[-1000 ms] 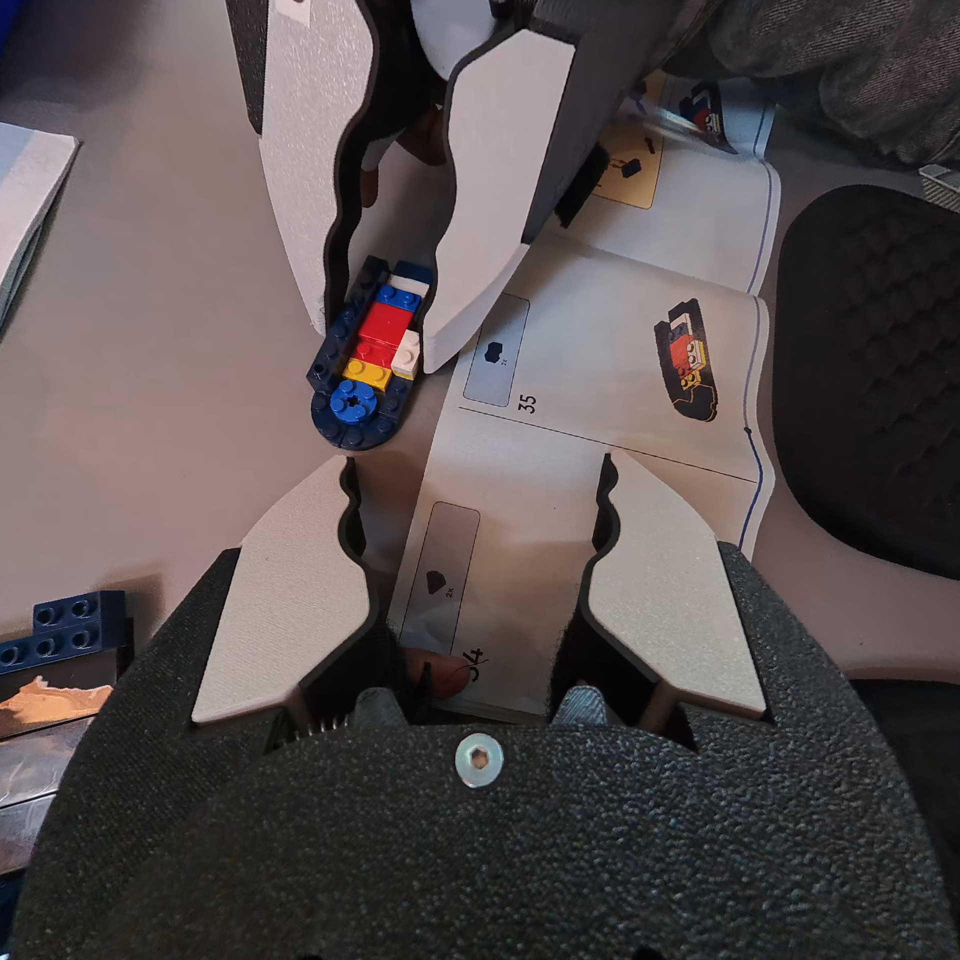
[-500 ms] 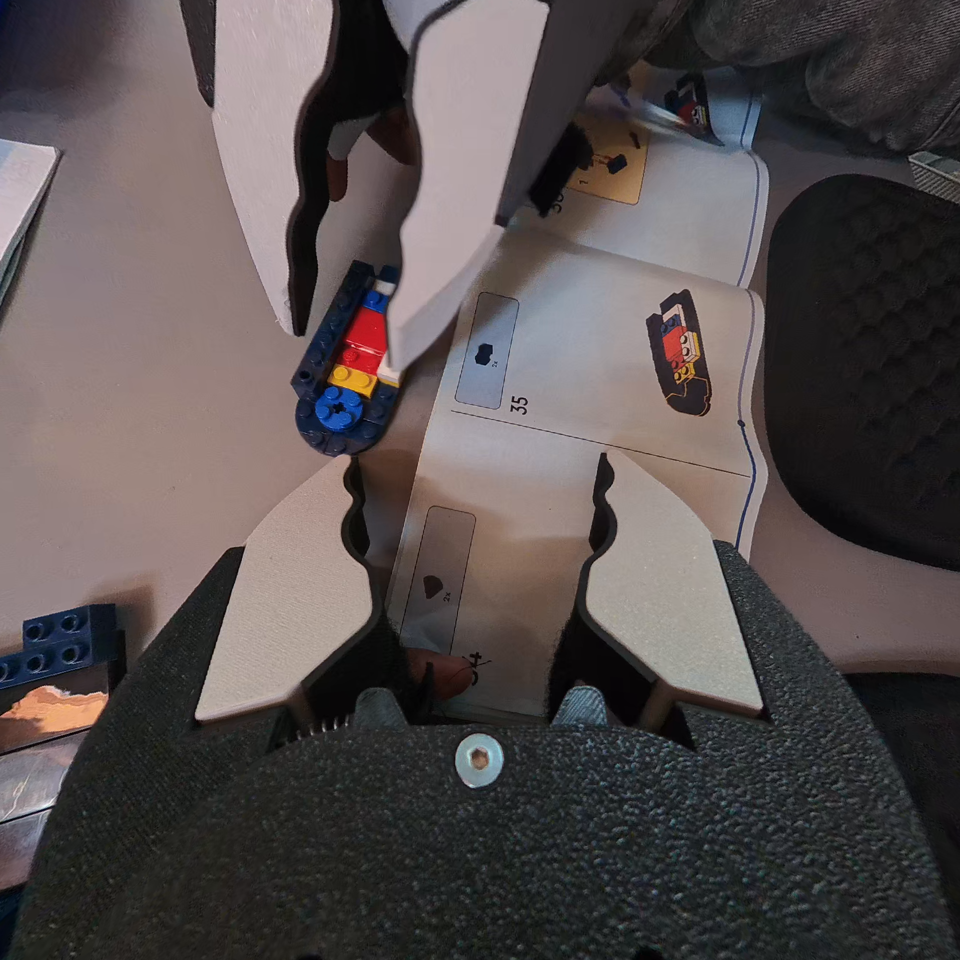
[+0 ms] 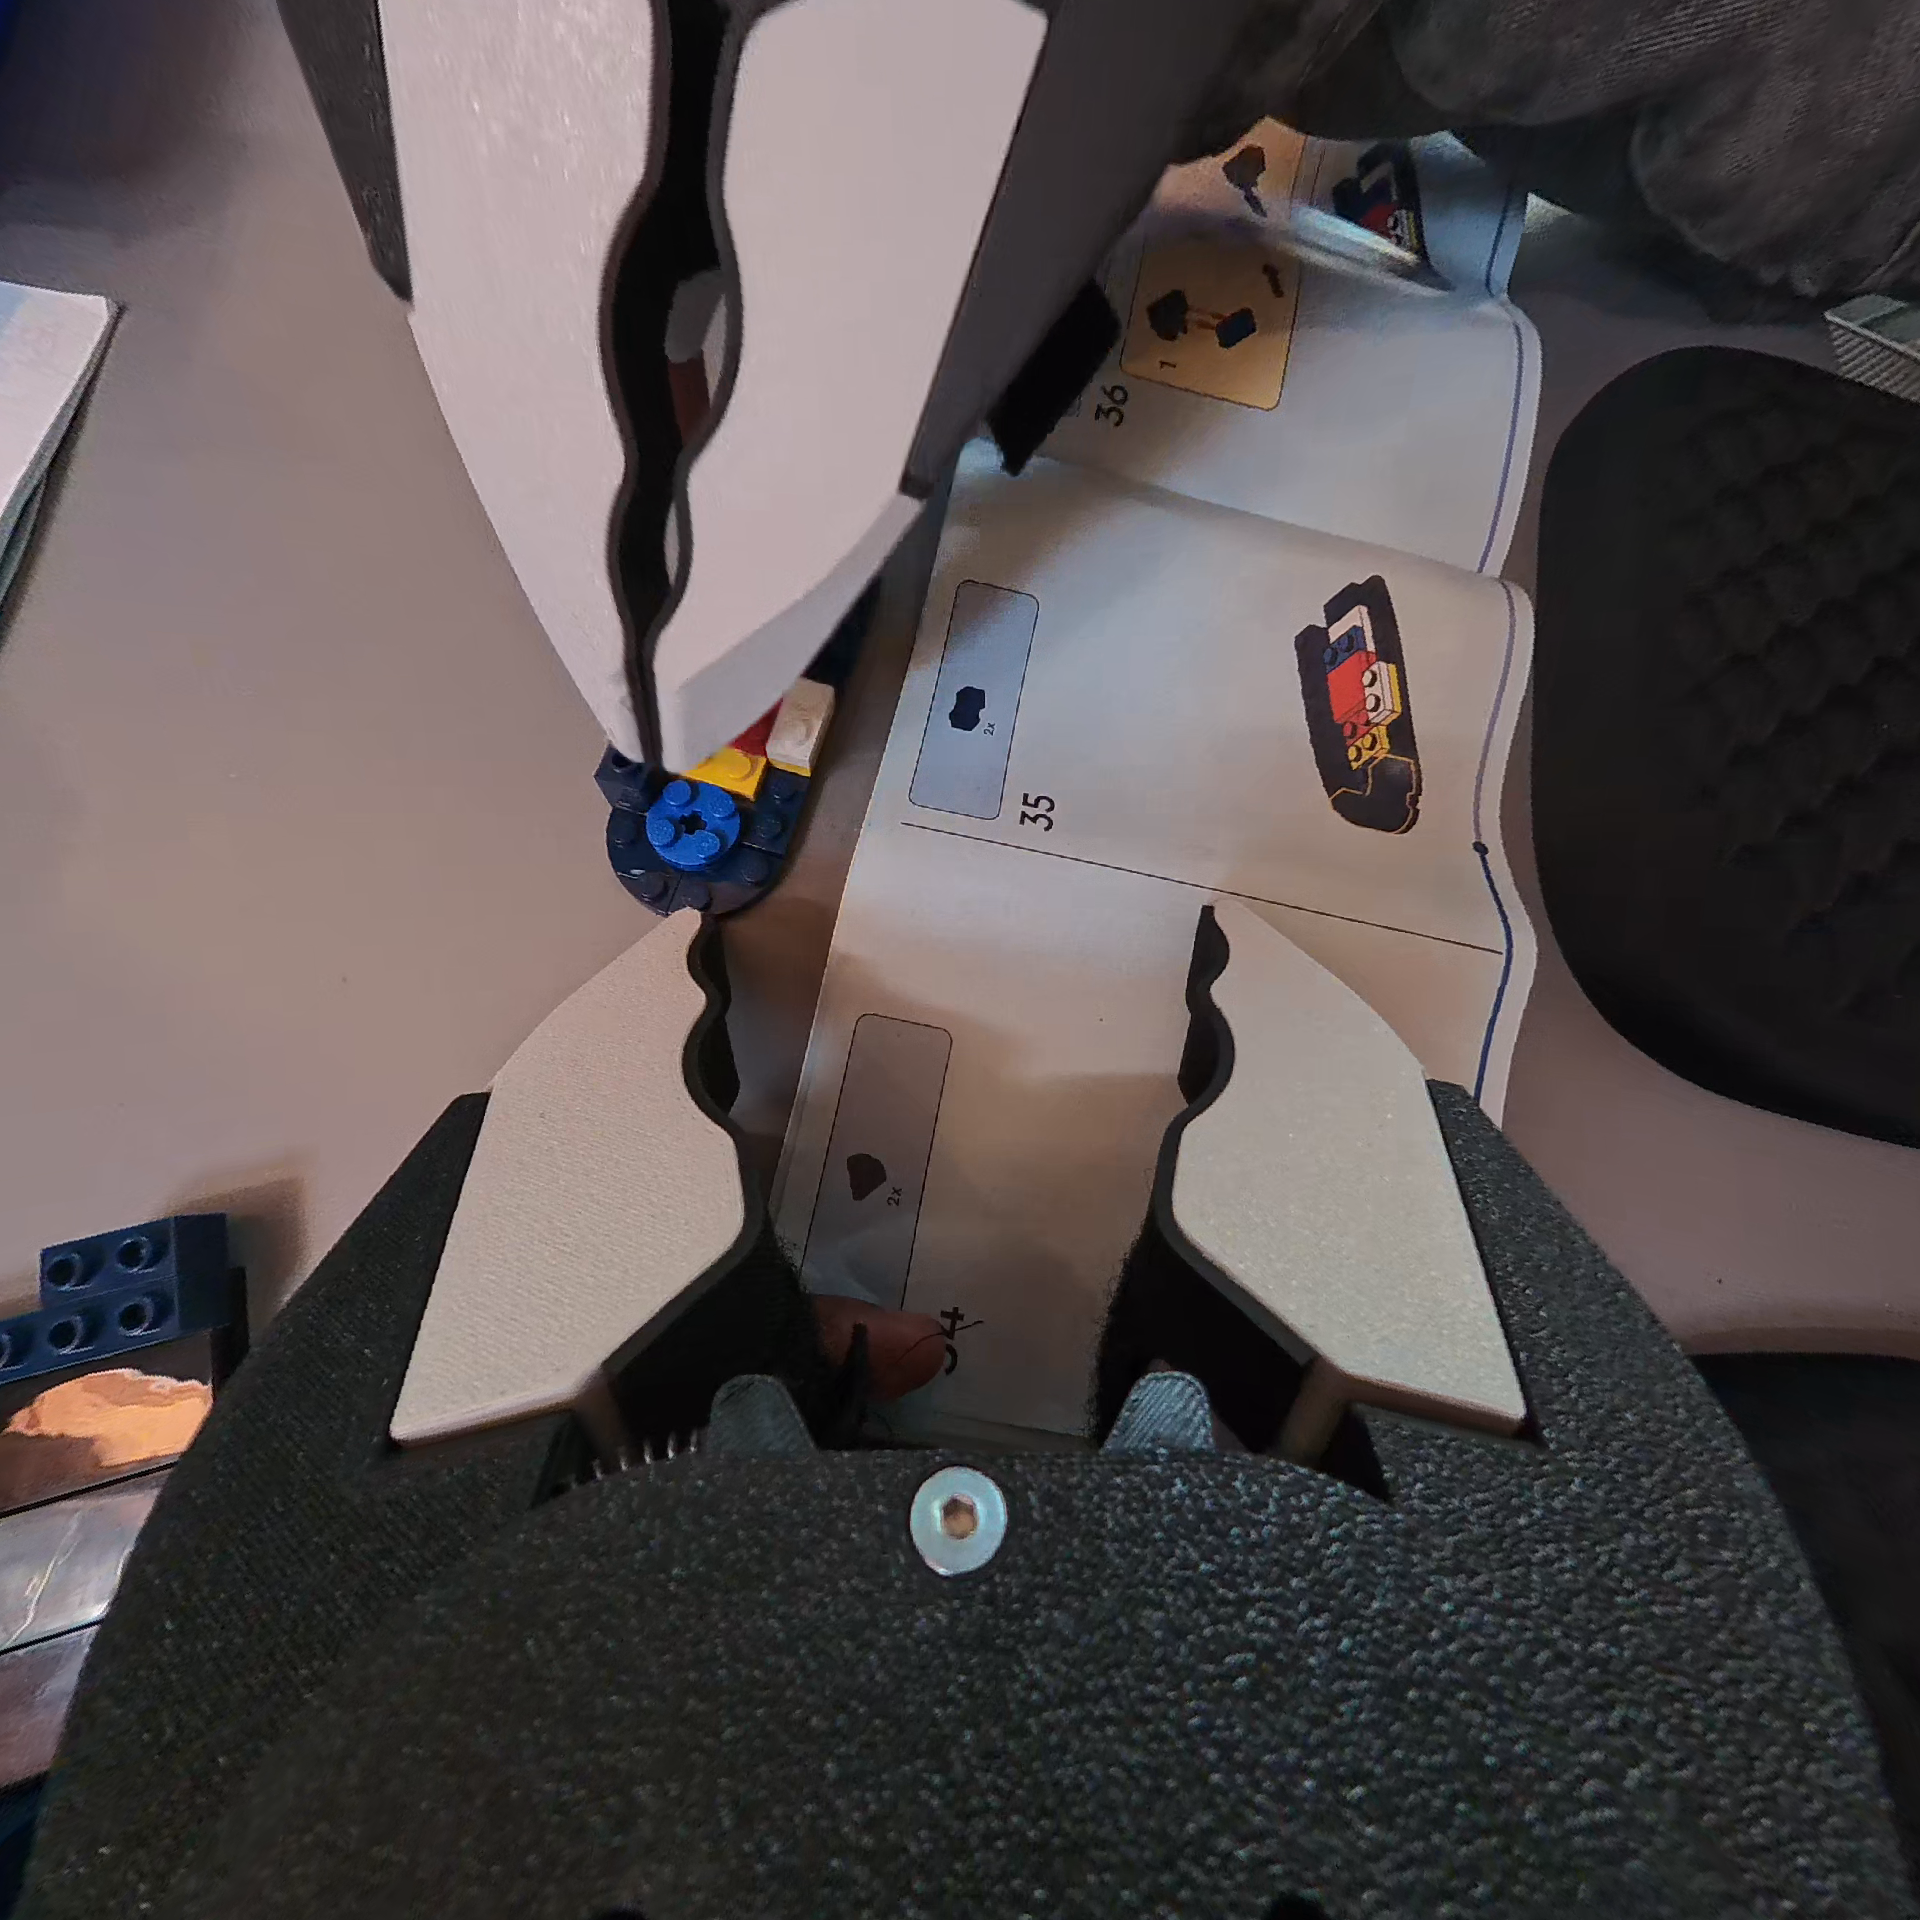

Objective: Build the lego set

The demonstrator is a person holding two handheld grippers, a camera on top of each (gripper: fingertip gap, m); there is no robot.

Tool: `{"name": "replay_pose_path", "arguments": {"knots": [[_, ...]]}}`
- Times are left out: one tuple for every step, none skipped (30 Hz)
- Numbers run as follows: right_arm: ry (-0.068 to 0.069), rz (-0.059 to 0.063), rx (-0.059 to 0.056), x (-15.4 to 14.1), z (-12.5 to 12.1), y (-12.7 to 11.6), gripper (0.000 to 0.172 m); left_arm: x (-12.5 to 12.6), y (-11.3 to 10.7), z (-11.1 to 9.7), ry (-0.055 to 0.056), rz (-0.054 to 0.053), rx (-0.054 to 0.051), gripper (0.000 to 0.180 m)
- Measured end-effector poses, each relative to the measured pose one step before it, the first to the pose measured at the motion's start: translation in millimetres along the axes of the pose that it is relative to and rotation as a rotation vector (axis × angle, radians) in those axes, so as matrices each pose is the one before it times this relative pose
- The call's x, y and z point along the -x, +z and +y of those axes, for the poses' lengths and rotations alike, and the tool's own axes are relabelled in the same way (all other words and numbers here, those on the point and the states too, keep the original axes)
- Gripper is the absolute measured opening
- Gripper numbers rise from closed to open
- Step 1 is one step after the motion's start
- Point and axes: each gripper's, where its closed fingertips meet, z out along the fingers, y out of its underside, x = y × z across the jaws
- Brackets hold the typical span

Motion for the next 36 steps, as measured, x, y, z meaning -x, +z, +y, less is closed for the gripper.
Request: {"name": "replay_pose_path", "arguments": {"knots": [[-0.0086, -0.0044, 0.0289, 0.84, 1.04, 1.64, 0.0, -0.14, -0.04, -0.02, -0.0007, 0.0005, -0.0009, 0.085], [-0.0059, -0.0011, 0.0233, -0.01, 0.32, 1.17, 0.0, 0.06, -0.03, -0.07, -0.001, 0.0004, -0.001, 0.085], [-0.0004, -0.0069, 0.0161, 0.72, -0.55, 1.07, 0.0, -0.06, 0.03, -0.06, -0.0004, 0.0002, -0.0005, 0.085], [0.0052, -0.0111, 0.0149, 0.91, -0.62, 1.34, 0.0, -0.03, -0.02, 0.13, 0.0007, -0.0002, -0.0006, 0.085], [0.003, -0.0098, 0.0218, 0.92, 0.74, 1.63, 0.0, -0.02, 0.04, -0.09, 0.0004, -0.0003, -0.0011, 0.085], [-0.0051, -0.0046, 0.0239, 0.34, 1.52, 1.57, 0.0, -0.01, -0.04, -0.02, 0.0002, 0.0, -0.0009, 0.085], [-0.0075, -0.0012, 0.0187, 0.1, 1.26, 1.2, 0.0, -0.02, 0.04, 0.04, 0.0001, 0.0001, -0.001, 0.085], [-0.0014, -0.0073, 0.0108, 0.79, 0.63, 1.27, 0.0, -0.01, -0.07, -0.04, 0.0, 0.0003, -0.0014, 0.085], [0.0062, -0.0078, 0.0012, 0.77, -0.41, 0.9, 0.0, -0.08, 0.01, -0.11, -0.0003, 0.0002, -0.0016, 0.085], [0.0049, -0.0072, 0.0073, 0.83, 0.85, 1.34, 0.0, -0.12, 0.09, -0.11, 0.0, -0.0001, -0.0008, 0.085], [0.0029, -0.0045, -0.0032, 0.6, -0.52, 0.53, 0.0, -0.14, 0.16, 0.01, 0.0009, -0.0004, -0.0004, 0.085], [0.0047, -0.0011, 0.0019, -0.01, 0.14, -0.05, 0.0, 0.02, -0.03, 0.03, 0.001, -0.0003, -0.0001, 0.085], [0.0063, -0.0023, 0.0028, 0.06, 0.05, 0.02, 0.0, -0.04, -0.06, -0.04, -0.0009, 0.0007, -0.0011, 0.085], [0.0043, -0.0033, 0.0043, -0.02, 0.08, 0.01, 0.0, 0.0, -0.1, -0.14, -0.001, 0.0008, -0.0009, 0.085], [0.0023, -0.0038, 0.0055, 0.16, 0.06, 0.02, 0.0, -0.07, -0.03, -0.03, -0.0008, 0.0005, -0.0006, 0.085], [0.0026, -0.0042, 0.0067, 0.06, 0.14, 0.09, 0.0, 0.06, 0.03, -0.05, -0.0002, -0.0005, -0.0004, 0.085], [0.008, -0.0063, 0.0081, 0.02, 0.17, 0.07, 0.0, -0.02, 0.02, 0.01, 0.0005, -0.0013, -0.0002, 0.085], [0.0083, -0.0061, 0.0103, 0.01, 0.21, 0.15, 0.0, -0.06, -0.01, 0.04, 0.0006, -0.0015, -0.0004, 0.085], [0.0048, -0.0049, 0.0114, -0.01, 0.33, 0.29, 0.0, 0.0, 0.05, -0.05, 0.0, -0.0017, -0.0007, 0.085], [0.0025, -0.0048, 0.0131, 0.02, 0.22, 0.21, 0.0, 0.03, 0.03, -0.02, 0.0009, -0.0014, -0.0004, 0.085], [0.0014, -0.0048, 0.0154, 0.02, 0.2, 0.18, 0.0, -0.04, -0.05, 0.04, 0.0007, -0.0006, -0.0003, 0.085], [0.0039, -0.0042, 0.017, 0.06, 0.21, 0.12, 0.0, -0.02, -0.07, -0.17, -0.0015, 0.0014, -0.0008, 0.085], [0.0106, -0.0032, 0.0186, 0.0, 0.14, 0.08, 0.0, -0.02, -0.28, -0.13, -0.0038, 0.0029, -0.0021, 0.085], [0.0217, -0.004, 0.0207, -0.03, 0.12, 0.06, 0.0, -0.13, -0.29, -0.29, -0.0064, 0.0054, -0.0034, 0.085], [0.0231, -0.0065, 0.0217, -0.03, 0.05, 0.05, 0.0, -0.43, -0.53, -0.48, -0.0099, 0.0108, -0.005, 0.085], [0.021, -0.008, 0.0225, -0.05, 0.16, 0.08, 0.0, -0.93, -0.77, -0.66, -0.0131, 0.0167, -0.0064, 0.082], [0.0145, -0.0068, 0.0228, -0.03, 0.07, 0.05, 0.0, -1.63, -1.63, -1.36, -0.0157, 0.0212, -0.0137, 0.08], [0.0117, -0.0049, 0.0208, 0.0, 0.23, -0.01, 0.0, -1.17, -2.64, -2.6, -0.0147, 0.0173, -0.0244, 0.078], [0.0097, -0.0021, 0.0198, -0.04, 0.15, 0.02, 0.0, -0.82, -3.8, -2.95, -0.0115, 0.0136, -0.0294, 0.077], [0.0064, 0.0019, 0.0173, 0.02, 0.09, 0.05, 0.0, 0.37, -4.47, -2.86, -0.0092, 0.0065, -0.0295, 0.077], [0.0032, 0.0062, 0.0168, 0.01, 0.1, -0.01, 0.0, 1.56, -4.73, -2.2, -0.0051, -0.0029, -0.0222, 0.078], [-0.0035, 0.0081, 0.0152, 0.01, 0.19, -0.05, 0.0, 2.17, -4.41, -1.39, 0.0017, -0.0084, -0.0135, 0.079], [-0.003, 0.0067, 0.0149, 0.06, 0.3, -0.02, 0.0, 2.38, -3.9, -1.17, 0.0037, -0.0114, -0.0105, 0.079], [-0.0071, 0.0062, 0.0177, 0.11, 0.31, 0.05, 0.0, 2.36, -2.82, -1.15, 0.0026, -0.0128, -0.0095, 0.079], [-0.0071, 0.0045, 0.0179, 0.17, 0.02, -0.06, 0.0, 2.0, -1.79, -0.99, 0.0022, -0.0121, -0.0093, 0.079], [-0.0045, 0.0003, 0.0186, 0.16, 0.21, 0.08, 0.0, 1.08, -0.82, -0.39, 0.0048, -0.0091, -0.0046, 0.079]]}}
